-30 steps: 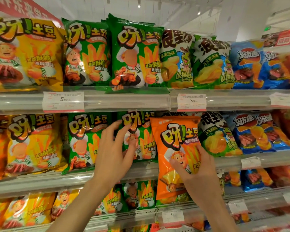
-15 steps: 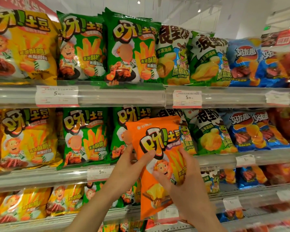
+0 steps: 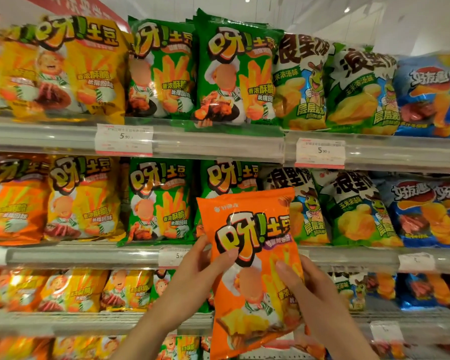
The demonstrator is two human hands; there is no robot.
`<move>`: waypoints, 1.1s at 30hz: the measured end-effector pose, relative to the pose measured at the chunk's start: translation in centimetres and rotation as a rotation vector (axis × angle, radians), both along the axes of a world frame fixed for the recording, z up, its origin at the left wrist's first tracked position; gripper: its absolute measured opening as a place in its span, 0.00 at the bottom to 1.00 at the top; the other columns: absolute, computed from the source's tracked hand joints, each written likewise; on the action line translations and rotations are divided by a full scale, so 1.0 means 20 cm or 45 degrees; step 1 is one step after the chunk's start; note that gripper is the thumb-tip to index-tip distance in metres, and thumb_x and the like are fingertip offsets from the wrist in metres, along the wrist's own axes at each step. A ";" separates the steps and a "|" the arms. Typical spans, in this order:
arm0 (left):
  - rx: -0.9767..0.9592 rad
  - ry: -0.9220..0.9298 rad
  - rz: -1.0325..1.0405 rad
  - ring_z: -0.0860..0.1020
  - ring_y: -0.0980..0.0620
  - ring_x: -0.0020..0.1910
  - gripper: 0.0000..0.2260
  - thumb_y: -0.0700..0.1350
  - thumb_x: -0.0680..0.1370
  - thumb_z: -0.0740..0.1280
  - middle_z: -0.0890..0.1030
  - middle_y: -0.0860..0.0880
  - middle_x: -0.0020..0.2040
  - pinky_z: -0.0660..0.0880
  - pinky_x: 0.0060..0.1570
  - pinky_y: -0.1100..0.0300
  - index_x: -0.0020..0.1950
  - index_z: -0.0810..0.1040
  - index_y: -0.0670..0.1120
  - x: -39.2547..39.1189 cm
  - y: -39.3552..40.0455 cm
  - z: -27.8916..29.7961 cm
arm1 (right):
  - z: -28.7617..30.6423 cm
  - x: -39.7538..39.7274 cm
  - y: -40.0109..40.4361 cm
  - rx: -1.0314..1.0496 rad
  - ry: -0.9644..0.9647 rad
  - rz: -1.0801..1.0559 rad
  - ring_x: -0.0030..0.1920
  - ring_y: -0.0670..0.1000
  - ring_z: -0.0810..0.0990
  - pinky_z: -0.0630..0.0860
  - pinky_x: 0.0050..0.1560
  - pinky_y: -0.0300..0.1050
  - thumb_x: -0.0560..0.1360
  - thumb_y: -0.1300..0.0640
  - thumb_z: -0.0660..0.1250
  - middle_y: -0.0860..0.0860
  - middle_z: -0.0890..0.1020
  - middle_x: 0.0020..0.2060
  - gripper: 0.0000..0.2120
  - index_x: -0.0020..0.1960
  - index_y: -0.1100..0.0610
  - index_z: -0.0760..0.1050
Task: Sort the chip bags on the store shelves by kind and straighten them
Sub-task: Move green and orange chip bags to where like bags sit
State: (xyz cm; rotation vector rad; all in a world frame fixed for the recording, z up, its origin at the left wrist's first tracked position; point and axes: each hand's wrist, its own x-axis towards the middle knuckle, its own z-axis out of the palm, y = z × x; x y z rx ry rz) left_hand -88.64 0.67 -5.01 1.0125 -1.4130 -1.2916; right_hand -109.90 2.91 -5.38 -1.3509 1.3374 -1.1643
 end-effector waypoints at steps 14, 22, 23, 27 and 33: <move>0.141 0.041 0.467 0.84 0.59 0.50 0.16 0.49 0.78 0.67 0.86 0.61 0.51 0.79 0.43 0.67 0.65 0.72 0.59 0.56 0.33 -0.07 | -0.10 0.58 -0.02 0.224 -0.134 0.437 0.49 0.38 0.85 0.76 0.58 0.45 0.67 0.34 0.70 0.34 0.85 0.49 0.22 0.57 0.40 0.76; 0.143 0.124 0.545 0.82 0.59 0.58 0.29 0.59 0.74 0.72 0.83 0.60 0.59 0.80 0.53 0.61 0.73 0.69 0.58 1.22 0.44 -0.10 | -0.06 1.25 0.02 0.143 -0.140 0.510 0.50 0.38 0.84 0.76 0.61 0.47 0.65 0.36 0.72 0.36 0.86 0.50 0.22 0.56 0.41 0.80; 0.138 0.121 0.548 0.81 0.59 0.60 0.32 0.61 0.73 0.73 0.83 0.59 0.61 0.79 0.58 0.58 0.74 0.68 0.57 1.33 0.45 -0.11 | -0.06 1.36 0.03 0.125 -0.127 0.519 0.49 0.39 0.85 0.77 0.60 0.47 0.64 0.35 0.72 0.38 0.86 0.49 0.22 0.55 0.42 0.81; 0.110 0.118 0.553 0.81 0.63 0.58 0.28 0.60 0.71 0.74 0.83 0.63 0.58 0.77 0.58 0.62 0.69 0.71 0.59 1.82 0.52 -0.12 | -0.11 1.86 0.06 0.109 -0.184 0.485 0.44 0.34 0.84 0.76 0.46 0.28 0.69 0.43 0.77 0.39 0.87 0.46 0.14 0.51 0.44 0.80; 0.152 0.092 0.632 0.78 0.77 0.41 0.14 0.53 0.76 0.69 0.81 0.74 0.40 0.74 0.38 0.75 0.59 0.69 0.63 2.46 0.61 -0.07 | -0.15 2.53 0.10 0.134 -0.102 0.504 0.49 0.36 0.83 0.76 0.57 0.41 0.66 0.41 0.73 0.38 0.86 0.48 0.16 0.53 0.40 0.83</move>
